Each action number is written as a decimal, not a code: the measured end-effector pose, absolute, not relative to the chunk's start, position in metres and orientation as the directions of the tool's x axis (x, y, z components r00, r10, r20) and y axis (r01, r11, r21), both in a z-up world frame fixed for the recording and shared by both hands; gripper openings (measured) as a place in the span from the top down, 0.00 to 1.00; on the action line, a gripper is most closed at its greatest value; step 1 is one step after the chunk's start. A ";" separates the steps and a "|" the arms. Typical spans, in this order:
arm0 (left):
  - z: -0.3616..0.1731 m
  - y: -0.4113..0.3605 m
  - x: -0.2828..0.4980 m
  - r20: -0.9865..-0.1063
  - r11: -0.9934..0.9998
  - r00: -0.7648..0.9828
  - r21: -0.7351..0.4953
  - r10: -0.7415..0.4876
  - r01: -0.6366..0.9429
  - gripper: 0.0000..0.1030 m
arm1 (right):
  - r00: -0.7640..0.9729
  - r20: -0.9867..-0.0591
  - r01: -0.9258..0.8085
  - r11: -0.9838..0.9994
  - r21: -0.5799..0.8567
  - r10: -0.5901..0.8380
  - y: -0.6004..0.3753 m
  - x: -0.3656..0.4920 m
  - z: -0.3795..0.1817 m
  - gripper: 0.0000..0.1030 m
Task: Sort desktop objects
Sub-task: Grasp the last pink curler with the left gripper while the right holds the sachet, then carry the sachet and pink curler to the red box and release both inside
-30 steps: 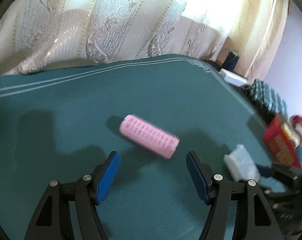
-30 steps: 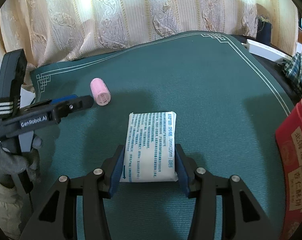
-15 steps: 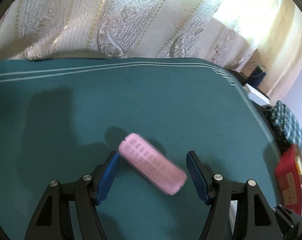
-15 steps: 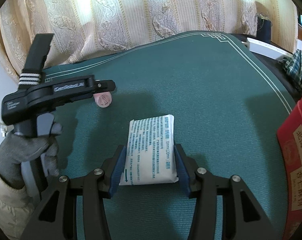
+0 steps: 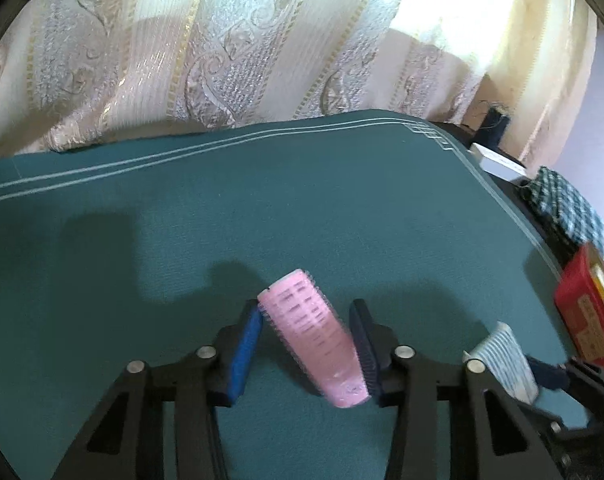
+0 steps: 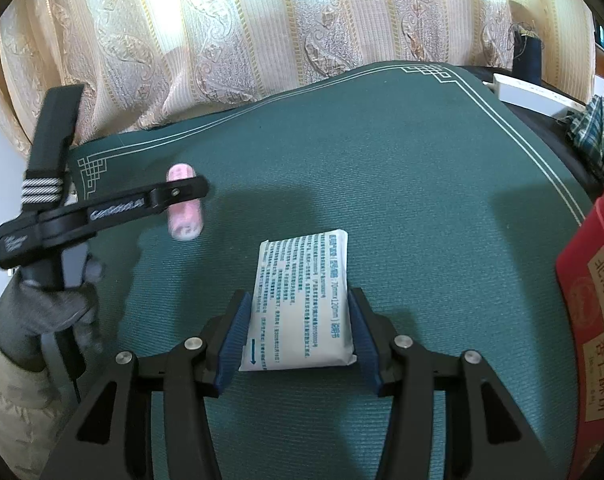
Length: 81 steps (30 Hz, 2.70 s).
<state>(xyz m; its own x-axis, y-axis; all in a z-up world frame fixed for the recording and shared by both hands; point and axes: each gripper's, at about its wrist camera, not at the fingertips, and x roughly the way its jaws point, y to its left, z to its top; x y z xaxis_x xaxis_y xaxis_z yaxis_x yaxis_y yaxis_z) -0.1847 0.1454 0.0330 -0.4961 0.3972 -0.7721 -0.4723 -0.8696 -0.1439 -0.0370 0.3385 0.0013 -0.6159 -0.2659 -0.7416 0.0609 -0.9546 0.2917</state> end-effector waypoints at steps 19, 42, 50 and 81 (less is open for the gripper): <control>0.058 0.144 -0.124 -0.727 -0.821 -0.487 -0.185 0.484 -0.540 0.60 | -0.597 -0.779 0.098 -0.981 0.166 -0.191 0.311 -0.044 0.002 0.30; 0.085 0.159 -0.073 -0.691 -0.781 -0.471 -0.220 0.548 -0.585 0.60 | -0.686 -0.704 0.000 -0.967 0.255 -0.185 0.361 0.017 0.030 0.51; 0.098 0.203 -0.046 -0.675 -0.713 -0.419 -0.233 0.608 -0.661 0.60 | -0.768 -0.632 -0.080 -0.961 0.263 -0.108 0.414 0.068 0.069 0.51; 0.123 0.352 0.036 -0.655 -0.487 -0.240 -0.223 0.717 -0.845 0.60 | -0.734 -0.670 -0.391 -0.874 0.288 0.108 0.569 0.166 0.056 0.42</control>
